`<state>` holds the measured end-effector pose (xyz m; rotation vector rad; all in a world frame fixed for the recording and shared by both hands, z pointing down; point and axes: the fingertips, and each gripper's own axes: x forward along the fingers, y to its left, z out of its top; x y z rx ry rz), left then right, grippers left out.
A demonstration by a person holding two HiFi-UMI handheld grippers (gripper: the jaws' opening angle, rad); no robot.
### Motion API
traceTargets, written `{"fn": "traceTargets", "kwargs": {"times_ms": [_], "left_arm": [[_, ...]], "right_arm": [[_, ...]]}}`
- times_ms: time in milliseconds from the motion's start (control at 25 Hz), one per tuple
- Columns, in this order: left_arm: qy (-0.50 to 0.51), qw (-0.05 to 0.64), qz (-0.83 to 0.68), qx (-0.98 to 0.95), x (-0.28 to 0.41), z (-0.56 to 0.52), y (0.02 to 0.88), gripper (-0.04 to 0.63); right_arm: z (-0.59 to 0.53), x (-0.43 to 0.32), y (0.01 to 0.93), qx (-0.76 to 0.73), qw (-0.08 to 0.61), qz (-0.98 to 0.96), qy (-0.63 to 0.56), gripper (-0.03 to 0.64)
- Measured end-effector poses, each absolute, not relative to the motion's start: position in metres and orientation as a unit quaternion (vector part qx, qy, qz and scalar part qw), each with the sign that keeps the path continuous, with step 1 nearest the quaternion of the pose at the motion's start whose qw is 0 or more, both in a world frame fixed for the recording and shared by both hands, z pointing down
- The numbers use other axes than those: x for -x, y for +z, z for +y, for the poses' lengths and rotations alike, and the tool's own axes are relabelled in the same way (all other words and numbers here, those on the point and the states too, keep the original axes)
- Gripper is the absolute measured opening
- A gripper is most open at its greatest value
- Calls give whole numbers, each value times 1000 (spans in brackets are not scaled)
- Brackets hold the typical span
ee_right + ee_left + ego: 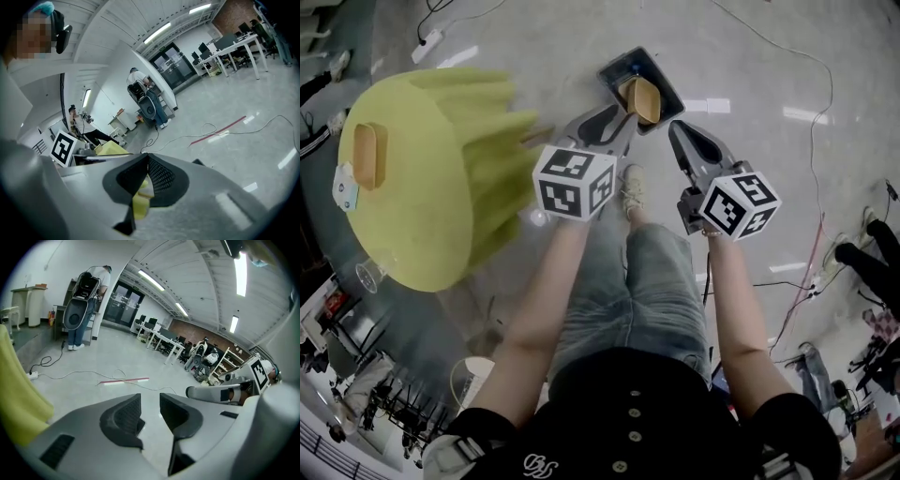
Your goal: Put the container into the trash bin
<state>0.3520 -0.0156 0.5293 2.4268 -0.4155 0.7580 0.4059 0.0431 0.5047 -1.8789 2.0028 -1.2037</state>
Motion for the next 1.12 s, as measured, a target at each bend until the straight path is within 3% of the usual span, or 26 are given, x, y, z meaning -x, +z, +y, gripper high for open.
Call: {"fn": "traceTargets", "kwargs": {"times_ms": [360,680,1120], "left_arm": [[243,253,-124,-928,-330,-16,459,126],[178,227,-86,-954,-301,-7,368,37],[111,224,-57,-967,-251,-7,306,12]], "right_arm": [[25,-369,443,616,61,697,-363,3],[25,-326,384,594,41,727,-342,3],[23,-285,318,570,6,768,-291,3]]}}
